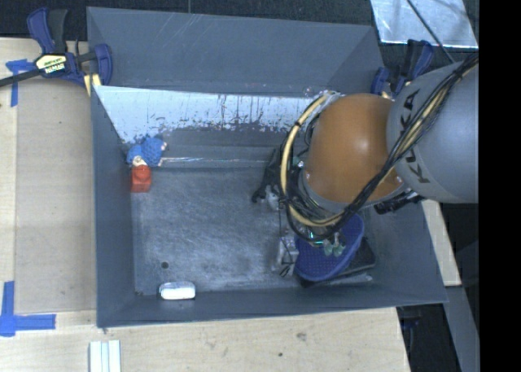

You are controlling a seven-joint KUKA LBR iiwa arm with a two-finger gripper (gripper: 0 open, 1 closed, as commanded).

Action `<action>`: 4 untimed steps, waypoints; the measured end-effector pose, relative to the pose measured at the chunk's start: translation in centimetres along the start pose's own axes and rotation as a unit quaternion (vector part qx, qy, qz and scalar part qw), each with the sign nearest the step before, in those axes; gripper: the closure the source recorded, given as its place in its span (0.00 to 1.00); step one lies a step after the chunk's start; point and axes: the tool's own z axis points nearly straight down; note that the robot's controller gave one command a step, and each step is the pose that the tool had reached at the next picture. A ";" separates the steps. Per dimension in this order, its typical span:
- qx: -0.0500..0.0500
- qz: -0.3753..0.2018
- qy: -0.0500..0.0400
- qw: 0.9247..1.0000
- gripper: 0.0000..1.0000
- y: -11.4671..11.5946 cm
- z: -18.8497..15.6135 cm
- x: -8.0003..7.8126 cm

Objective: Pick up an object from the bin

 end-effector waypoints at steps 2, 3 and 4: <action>0.000 0.077 -0.002 0.997 0.00 -0.4 7.2 -9.7; 0.000 0.077 -0.004 0.997 0.00 -0.4 6.9 -9.8; 0.000 0.025 -0.003 1.000 0.00 -0.3 7.6 -9.6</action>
Offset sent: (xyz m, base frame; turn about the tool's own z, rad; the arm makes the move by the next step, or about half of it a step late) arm 0.0831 -0.0007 -0.0091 0.2617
